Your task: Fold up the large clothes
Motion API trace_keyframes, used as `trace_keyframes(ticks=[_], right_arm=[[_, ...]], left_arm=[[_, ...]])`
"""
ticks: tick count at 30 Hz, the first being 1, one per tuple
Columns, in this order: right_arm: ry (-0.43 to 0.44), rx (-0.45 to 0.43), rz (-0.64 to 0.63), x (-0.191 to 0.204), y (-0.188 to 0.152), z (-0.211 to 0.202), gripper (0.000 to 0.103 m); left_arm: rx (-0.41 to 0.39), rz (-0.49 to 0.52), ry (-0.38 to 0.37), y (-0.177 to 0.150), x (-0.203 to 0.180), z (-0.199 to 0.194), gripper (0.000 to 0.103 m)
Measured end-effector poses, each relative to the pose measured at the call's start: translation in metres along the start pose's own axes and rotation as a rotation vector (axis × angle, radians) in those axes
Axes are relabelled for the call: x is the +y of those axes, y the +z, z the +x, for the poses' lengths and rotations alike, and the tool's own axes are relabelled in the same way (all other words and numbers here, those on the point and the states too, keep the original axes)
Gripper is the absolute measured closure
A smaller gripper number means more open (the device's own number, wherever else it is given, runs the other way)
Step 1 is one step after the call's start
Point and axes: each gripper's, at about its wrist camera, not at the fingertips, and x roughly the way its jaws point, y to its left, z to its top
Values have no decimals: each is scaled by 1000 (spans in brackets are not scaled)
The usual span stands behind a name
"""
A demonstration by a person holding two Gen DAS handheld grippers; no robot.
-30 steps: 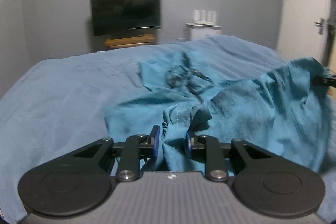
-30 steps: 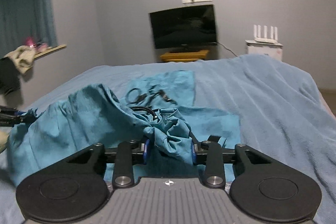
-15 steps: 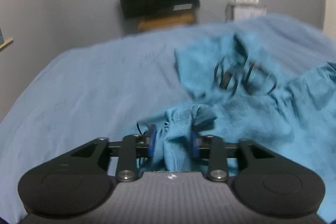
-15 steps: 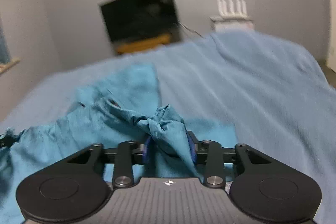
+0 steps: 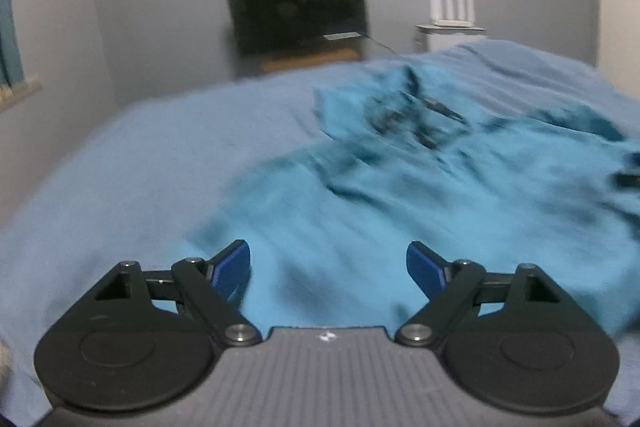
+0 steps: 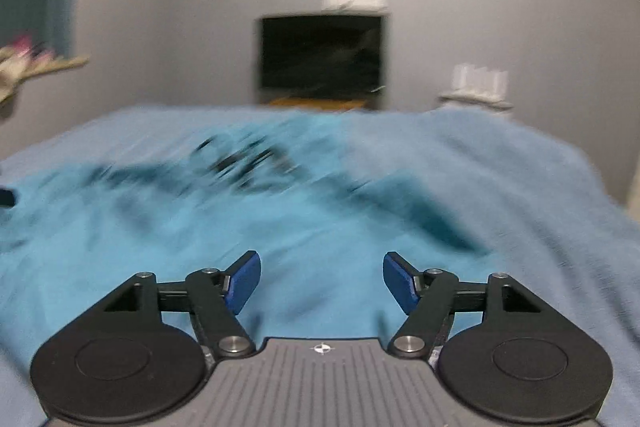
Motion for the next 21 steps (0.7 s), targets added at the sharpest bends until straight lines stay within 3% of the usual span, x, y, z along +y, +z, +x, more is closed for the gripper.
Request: trace_keyframes(ticks=[2,5,11,14,17,21], right_arm=[[10,43,-84,15,-7,17,37],[-116,78,-90,11,-16,32,35],[-413,176,115,-50,-34,41,35],[-432,178,284,-73,-34,32,35],[-463,160,355,-80,-32,19,34],[-425,141,473,-83,-30,7,31]], left_arm=[[19,21,49,-14,-9,11,16],[41,93,139,-28,-10,34,13],[122,-87,235,-42,34,52,8],[101,-110,229,-42,43,41,8],[75,-123,255,-41,47,19,8],[19,-248,181,-40,56,-24,8]])
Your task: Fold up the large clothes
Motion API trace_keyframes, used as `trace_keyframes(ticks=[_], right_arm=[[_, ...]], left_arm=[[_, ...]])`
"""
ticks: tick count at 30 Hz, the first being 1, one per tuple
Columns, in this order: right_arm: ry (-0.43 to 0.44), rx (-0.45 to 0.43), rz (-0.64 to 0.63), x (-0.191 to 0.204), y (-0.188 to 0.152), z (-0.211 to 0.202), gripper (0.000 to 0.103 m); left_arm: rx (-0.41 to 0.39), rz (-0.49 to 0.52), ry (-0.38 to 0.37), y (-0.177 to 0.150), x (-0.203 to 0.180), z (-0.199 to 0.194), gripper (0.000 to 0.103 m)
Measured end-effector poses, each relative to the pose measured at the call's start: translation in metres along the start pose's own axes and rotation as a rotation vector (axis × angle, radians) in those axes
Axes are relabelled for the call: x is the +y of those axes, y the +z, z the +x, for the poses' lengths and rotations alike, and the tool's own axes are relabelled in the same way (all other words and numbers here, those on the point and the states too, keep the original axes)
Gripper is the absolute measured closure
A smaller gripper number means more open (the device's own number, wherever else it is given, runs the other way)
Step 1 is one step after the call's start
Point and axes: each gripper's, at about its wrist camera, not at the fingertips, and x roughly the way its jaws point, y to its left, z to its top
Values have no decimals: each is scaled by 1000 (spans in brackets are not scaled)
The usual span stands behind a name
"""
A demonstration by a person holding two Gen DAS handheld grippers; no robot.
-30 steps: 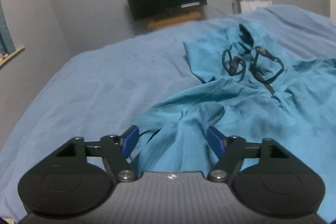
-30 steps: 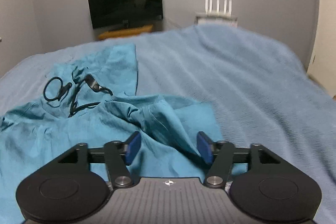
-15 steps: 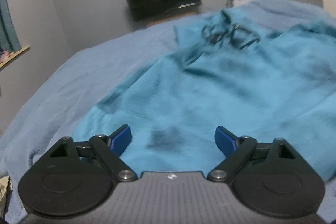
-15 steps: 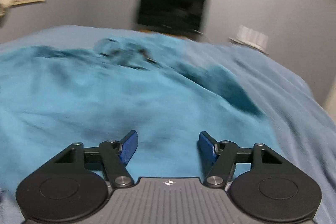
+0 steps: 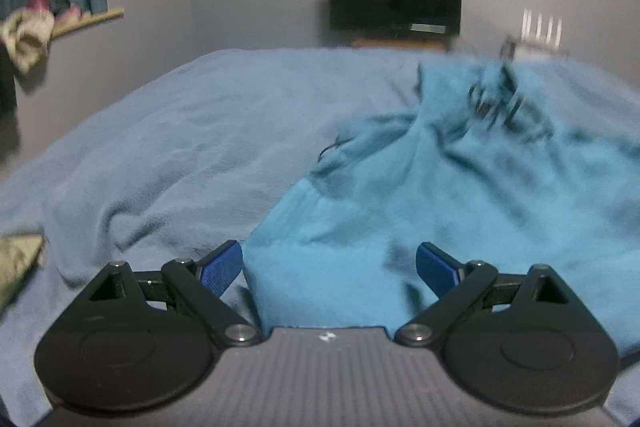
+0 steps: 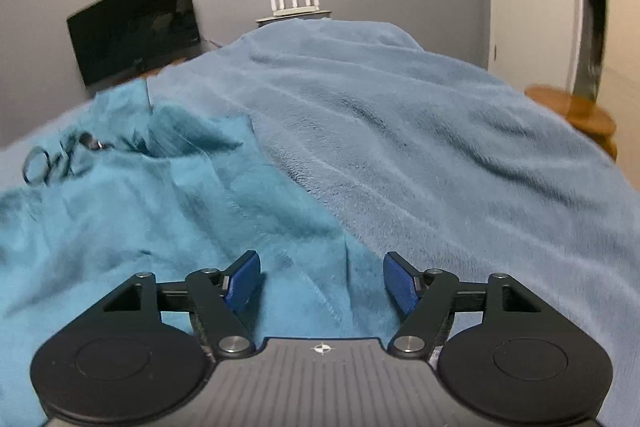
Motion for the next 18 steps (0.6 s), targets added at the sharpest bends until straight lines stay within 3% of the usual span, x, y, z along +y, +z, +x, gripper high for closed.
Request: trace_keyframes(ticks=[4,9,13,18], right_arm=[[46,3,69,-18,-5,-29,20],[139,96,267,-53,-19,-66,13],[215,201,401,-66,-33,-68,12],[271,268,454,-60,-44,-53,12]], left_arm=[[43,-144,-90,0,15,-23,8],[170,-444,-246,-11,35,-25,8],[293,-537,-279,-27,36,-10,8],[389,-694,-316,-45,49,6,8]])
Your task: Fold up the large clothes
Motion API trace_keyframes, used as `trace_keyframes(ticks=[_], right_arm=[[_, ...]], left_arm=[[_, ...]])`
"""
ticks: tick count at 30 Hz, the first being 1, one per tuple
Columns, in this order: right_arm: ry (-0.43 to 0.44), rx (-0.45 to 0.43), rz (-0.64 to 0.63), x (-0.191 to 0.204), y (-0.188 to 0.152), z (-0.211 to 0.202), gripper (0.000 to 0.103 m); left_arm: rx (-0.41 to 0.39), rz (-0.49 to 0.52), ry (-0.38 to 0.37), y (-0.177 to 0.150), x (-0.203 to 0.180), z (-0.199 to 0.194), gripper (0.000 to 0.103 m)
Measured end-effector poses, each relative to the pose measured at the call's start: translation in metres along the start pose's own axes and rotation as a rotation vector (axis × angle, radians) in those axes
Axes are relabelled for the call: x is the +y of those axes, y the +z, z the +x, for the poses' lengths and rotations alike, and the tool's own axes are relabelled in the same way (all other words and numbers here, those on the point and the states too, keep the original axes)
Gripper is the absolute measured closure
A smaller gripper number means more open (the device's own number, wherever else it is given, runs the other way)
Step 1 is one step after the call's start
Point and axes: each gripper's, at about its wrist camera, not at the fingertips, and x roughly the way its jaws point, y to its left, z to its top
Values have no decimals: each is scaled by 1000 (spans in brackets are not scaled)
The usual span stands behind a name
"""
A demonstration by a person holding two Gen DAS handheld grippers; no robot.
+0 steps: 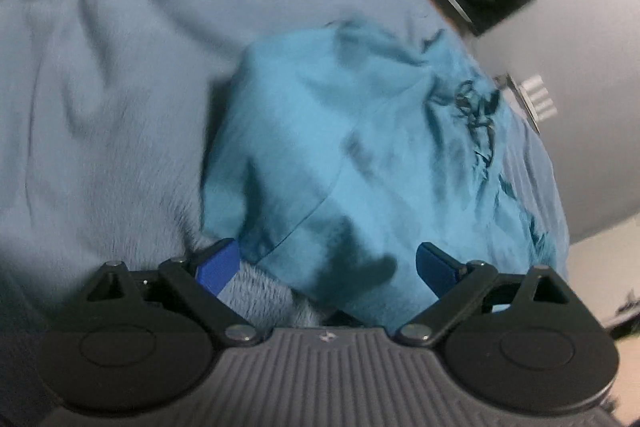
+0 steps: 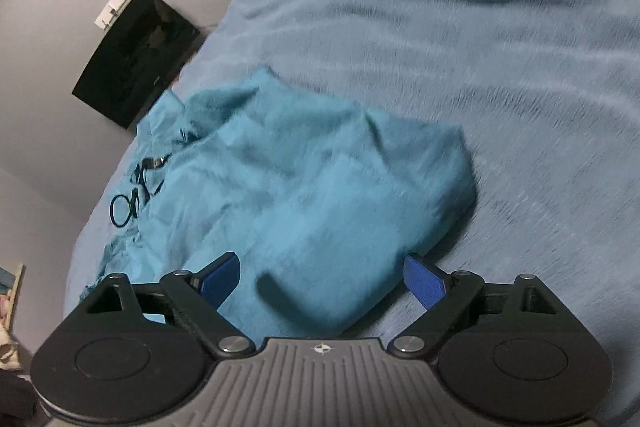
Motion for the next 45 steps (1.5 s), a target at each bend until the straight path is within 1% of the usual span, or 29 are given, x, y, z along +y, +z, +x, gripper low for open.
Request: trace_keyframes(ticks=[2,6,8,10,12,15,16,17,18,20,21,22,23,24,25,28,32,35,37,38,40,42,43,45], right_arm=[[1,35,22,-3,-2,10,13],[19,71,44,-3,-3,28,12],[45,73,58,-3,-2,37,11],[60,61,77,-4,0,47,11],[76,27,96,-7,3,55,12],[106,-33,133,-12,7,63,19],[110,-48,142,-13,8,65,22],[116,-59,149,-15,9,67,28],[120,-68,150,-16,10,68,31],[130,-94,127,-14,10,67,51],[134,-106,108,-10,10,65,58],[137,-120,80,-5,9,62,70],[139,-131,48,0,9,57,78],[139,-143,17,4,8,53,81],[142,-152,-5,8,7,48,87],[163,-165,-16,14,5,30,94],[201,-153,-15,20,2,-2,96],[211,-141,-17,23,-4,-28,97],[211,-114,0,20,-5,-44,97],[203,-99,-13,21,-6,-54,97],[178,-79,-70,27,-8,-75,97],[154,-57,-131,31,-11,-95,96],[131,-41,-156,32,-11,-100,93],[72,-6,-170,32,-12,-106,77]], left_arm=[[20,-46,-26,1,6,0,8],[38,-71,-59,1,8,6,8],[35,-62,-50,4,9,13,8],[4,-64,-46,7,9,19,7],[-29,-73,-44,10,13,27,8],[-70,-70,-42,15,18,35,8],[-77,-52,-32,17,17,37,12],[-86,-29,-19,17,15,38,21],[-98,3,1,17,12,38,27],[-121,57,26,17,8,37,64],[-128,78,21,17,6,36,69],[-135,93,21,17,4,34,74],[-141,108,21,17,1,33,79],[-149,122,21,16,-2,32,81],[-155,136,21,15,-5,30,85],[-178,168,18,14,-11,19,88],[-212,160,-21,16,-14,-8,91],[-204,154,-49,16,-11,-35,91],[-186,156,-62,17,-8,-52,91],[-172,168,-63,16,-7,-60,91],[-125,179,-59,16,2,-76,91],[-79,172,-39,16,7,-82,90],[-50,171,-25,15,11,-84,88],[-17,179,15,17,13,-84,81]])
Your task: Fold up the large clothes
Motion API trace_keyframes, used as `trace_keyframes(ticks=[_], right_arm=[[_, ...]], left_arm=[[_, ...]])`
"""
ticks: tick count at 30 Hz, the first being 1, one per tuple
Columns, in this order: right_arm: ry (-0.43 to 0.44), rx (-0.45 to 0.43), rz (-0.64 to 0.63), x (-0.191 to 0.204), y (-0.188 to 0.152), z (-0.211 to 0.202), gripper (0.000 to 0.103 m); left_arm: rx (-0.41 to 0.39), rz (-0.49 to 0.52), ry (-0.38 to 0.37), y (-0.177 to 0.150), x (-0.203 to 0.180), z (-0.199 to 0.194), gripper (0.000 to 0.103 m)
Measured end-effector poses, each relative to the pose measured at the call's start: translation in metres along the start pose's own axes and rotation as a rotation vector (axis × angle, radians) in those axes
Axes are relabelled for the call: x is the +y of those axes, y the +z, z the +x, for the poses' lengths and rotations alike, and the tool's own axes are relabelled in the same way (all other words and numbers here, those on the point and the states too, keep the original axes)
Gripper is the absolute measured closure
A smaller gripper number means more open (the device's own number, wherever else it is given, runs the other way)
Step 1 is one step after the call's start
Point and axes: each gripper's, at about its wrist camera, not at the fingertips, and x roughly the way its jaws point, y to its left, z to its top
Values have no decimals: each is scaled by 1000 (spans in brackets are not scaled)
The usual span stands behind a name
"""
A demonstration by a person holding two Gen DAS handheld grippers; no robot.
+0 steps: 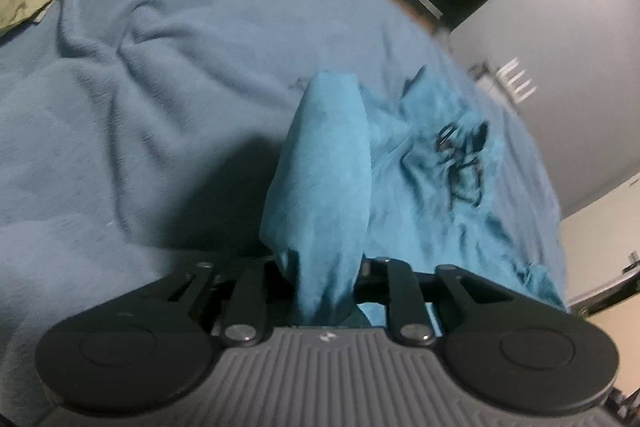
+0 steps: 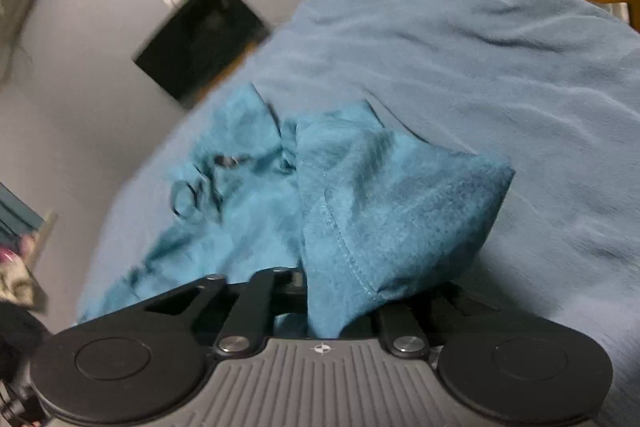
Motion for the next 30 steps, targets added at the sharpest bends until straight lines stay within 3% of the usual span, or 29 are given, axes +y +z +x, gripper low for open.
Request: trace_keyframes(ticks=[2,3,4,5,8,10,16,20,22,24,26,30], right_arm=[[-63,-23,32,-2,5,-10,51],[-71,-43,48,-4,10,-14,45],[-82,-74,58,-5,13,-22,34],[-111,-126,45,-3,17,-30,26],[-213,-305,-90,10,28,-54,18],[-196,-338,-185,22,32,-60,18],[-14,-184,-608,100,14,-10,20],[-3,-64,-915,141,-24,42,26],[-41,29,-984,147,-37,60,27],[-89,161,-974,139,-40,71,26],[-107,262,-876,123,-34,69,25],[-70,313,-711,102,-17,62,21]], left_arm=[[18,7,54,2,-1,-1,62],[2,15,88,2,0,-7,57],[-40,28,135,-3,0,-16,44],[-103,43,185,-3,-2,-27,39],[-263,147,217,-5,-15,-55,34],[-289,224,173,-6,-33,-61,29],[-121,452,-91,-29,-107,-9,27],[20,532,-104,-55,-140,48,27],[111,572,-62,-69,-146,73,27],[203,644,-15,-83,-147,87,27],[271,699,-19,-94,-145,87,27],[287,682,-49,-91,-143,84,27]])
